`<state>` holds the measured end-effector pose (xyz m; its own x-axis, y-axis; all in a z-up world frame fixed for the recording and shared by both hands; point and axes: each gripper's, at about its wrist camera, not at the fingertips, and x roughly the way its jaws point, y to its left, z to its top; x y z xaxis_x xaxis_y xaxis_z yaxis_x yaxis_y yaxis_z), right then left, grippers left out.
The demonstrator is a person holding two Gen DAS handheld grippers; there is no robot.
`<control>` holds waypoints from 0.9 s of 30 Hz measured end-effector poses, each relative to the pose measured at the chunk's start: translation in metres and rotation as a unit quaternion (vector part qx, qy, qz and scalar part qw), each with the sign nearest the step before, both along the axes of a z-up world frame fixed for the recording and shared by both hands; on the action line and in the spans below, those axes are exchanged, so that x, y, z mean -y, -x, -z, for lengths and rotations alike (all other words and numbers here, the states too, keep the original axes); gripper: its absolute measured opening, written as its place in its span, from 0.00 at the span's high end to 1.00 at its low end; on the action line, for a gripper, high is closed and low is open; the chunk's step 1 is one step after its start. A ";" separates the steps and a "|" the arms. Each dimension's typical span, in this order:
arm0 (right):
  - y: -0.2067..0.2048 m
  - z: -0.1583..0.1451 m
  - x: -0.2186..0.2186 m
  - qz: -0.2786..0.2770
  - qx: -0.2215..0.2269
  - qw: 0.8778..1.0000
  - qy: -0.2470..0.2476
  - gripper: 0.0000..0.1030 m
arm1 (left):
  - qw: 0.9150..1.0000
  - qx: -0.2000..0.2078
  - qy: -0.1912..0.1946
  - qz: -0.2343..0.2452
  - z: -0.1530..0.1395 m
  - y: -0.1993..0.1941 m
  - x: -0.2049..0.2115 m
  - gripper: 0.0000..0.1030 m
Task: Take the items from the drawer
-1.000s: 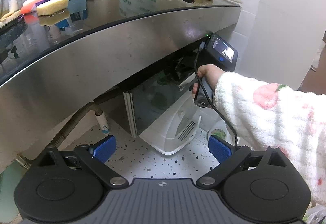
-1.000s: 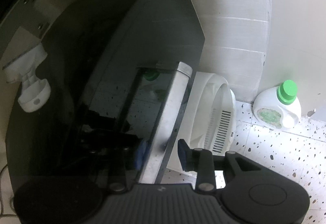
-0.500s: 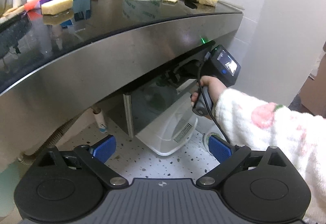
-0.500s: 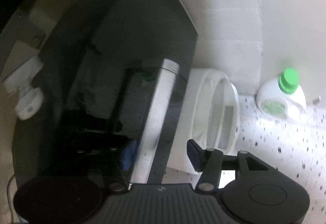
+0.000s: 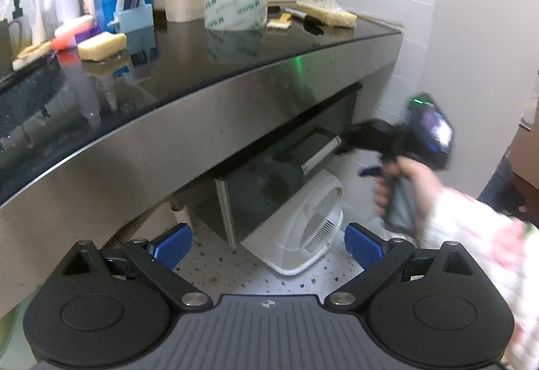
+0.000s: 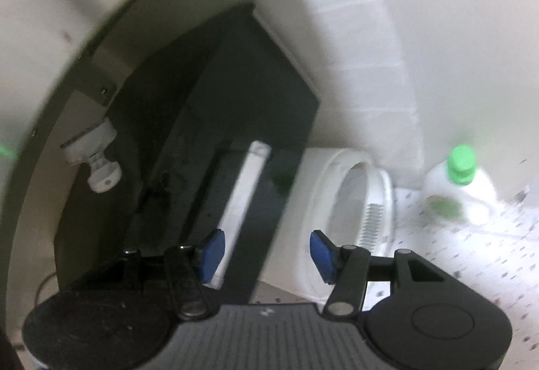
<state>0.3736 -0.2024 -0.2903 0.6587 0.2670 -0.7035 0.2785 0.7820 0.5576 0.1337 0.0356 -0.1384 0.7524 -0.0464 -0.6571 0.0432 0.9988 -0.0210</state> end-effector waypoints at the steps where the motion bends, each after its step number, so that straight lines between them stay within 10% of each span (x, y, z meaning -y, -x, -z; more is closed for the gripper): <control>1: 0.008 -0.003 0.007 -0.003 0.006 1.000 0.014 0.43 | 1.000 0.000 0.003 -0.004 -0.001 0.000 0.000 0.04; 15: 0.159 -0.097 0.032 -0.098 0.115 0.969 0.196 0.13 | 1.000 0.009 0.010 -0.006 -0.021 0.018 0.020 0.04; 27: 0.249 -0.154 0.037 -0.077 0.111 0.960 0.245 0.13 | 1.000 0.020 0.017 -0.014 -0.039 0.047 0.029 0.02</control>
